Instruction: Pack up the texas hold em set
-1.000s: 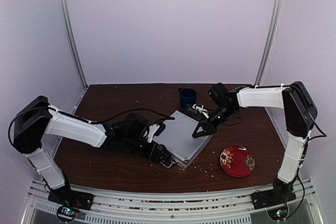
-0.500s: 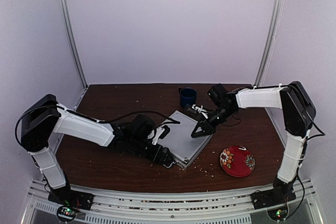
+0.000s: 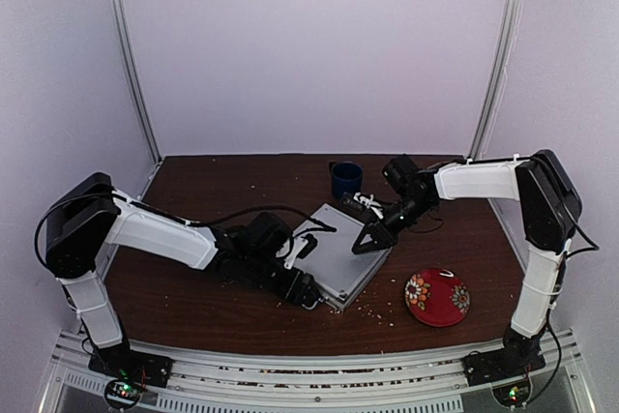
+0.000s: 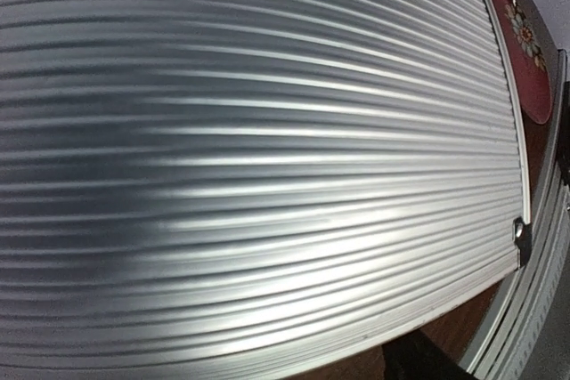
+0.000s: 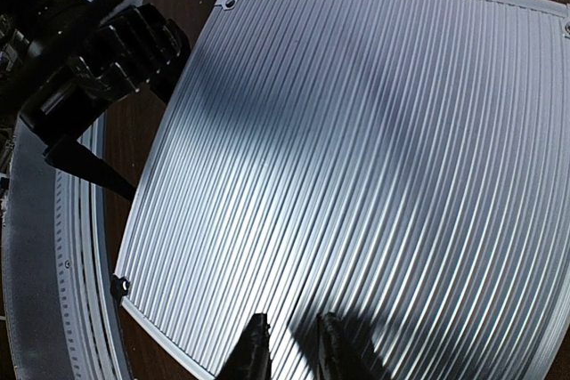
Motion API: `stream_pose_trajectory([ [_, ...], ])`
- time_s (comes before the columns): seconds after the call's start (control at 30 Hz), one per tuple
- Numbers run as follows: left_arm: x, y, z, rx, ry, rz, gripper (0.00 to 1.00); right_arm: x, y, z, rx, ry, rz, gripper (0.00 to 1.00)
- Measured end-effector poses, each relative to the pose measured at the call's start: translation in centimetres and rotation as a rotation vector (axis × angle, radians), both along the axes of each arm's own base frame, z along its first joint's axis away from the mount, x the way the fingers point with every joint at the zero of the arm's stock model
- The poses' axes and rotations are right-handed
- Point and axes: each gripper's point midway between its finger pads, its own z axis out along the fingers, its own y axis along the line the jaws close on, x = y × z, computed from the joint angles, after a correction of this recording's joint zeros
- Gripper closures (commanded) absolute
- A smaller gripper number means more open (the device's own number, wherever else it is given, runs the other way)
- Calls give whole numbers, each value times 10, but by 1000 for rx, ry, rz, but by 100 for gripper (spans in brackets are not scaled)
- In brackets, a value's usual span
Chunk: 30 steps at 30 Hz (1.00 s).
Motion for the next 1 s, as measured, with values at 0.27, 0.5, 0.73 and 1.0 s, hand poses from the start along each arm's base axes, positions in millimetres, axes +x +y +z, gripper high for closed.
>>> stream_pose_trajectory([
  [0.27, -5, -2, 2, 0, 18, -27, 36, 0, 0, 0, 1, -1, 2, 80],
  [0.5, -6, -1, 3, 5, 20, -26, 37, 0, 0, 0, 1, -1, 2, 80],
  [0.73, -6, 1, 5, 16, 26, -24, 38, 0, 0, 0, 1, -1, 3, 80],
  [1.0, -8, 3, 8, 22, 30, -22, 39, 0, 0, 0, 1, -2, 3, 80],
])
